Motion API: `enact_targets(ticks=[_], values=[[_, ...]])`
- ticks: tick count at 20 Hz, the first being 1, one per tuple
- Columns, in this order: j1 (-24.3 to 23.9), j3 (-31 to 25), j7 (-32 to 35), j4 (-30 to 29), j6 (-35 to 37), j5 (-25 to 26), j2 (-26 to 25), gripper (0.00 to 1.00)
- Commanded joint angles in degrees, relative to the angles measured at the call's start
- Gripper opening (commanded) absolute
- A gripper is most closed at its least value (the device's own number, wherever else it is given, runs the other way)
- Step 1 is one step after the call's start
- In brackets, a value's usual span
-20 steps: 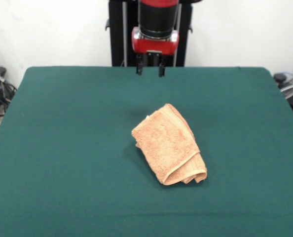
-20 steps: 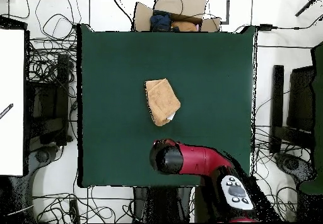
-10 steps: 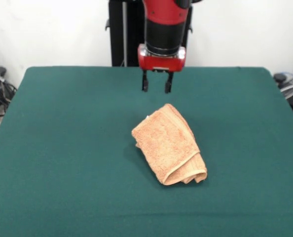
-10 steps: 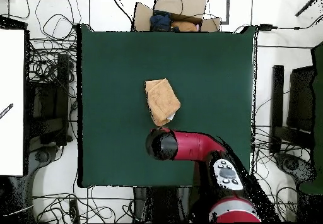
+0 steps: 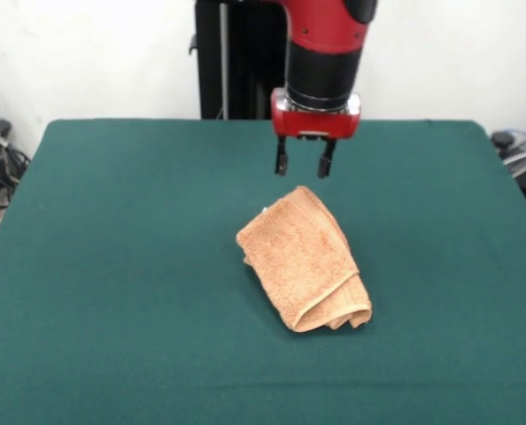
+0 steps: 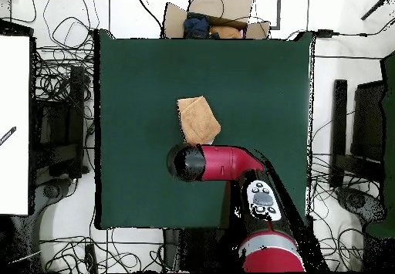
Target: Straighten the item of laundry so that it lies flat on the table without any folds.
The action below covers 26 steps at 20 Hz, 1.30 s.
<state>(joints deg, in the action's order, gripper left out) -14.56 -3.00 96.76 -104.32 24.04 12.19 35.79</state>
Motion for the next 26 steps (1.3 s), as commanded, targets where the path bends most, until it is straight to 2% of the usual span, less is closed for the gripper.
enact_targets(ticks=[1, 12, 20, 26], values=[[1.4, -2.1, 7.2, 6.0, 5.7, -2.9, -2.9, 1.00], [2.8, -0.8, 8.2, 15.1, 8.5, -4.2, -8.4, 1.00], [2.8, -0.5, 8.1, 18.1, 9.6, -5.0, -10.5, 1.00], [3.4, 0.2, 8.7, 19.1, 6.7, -4.0, -12.8, 1.00]])
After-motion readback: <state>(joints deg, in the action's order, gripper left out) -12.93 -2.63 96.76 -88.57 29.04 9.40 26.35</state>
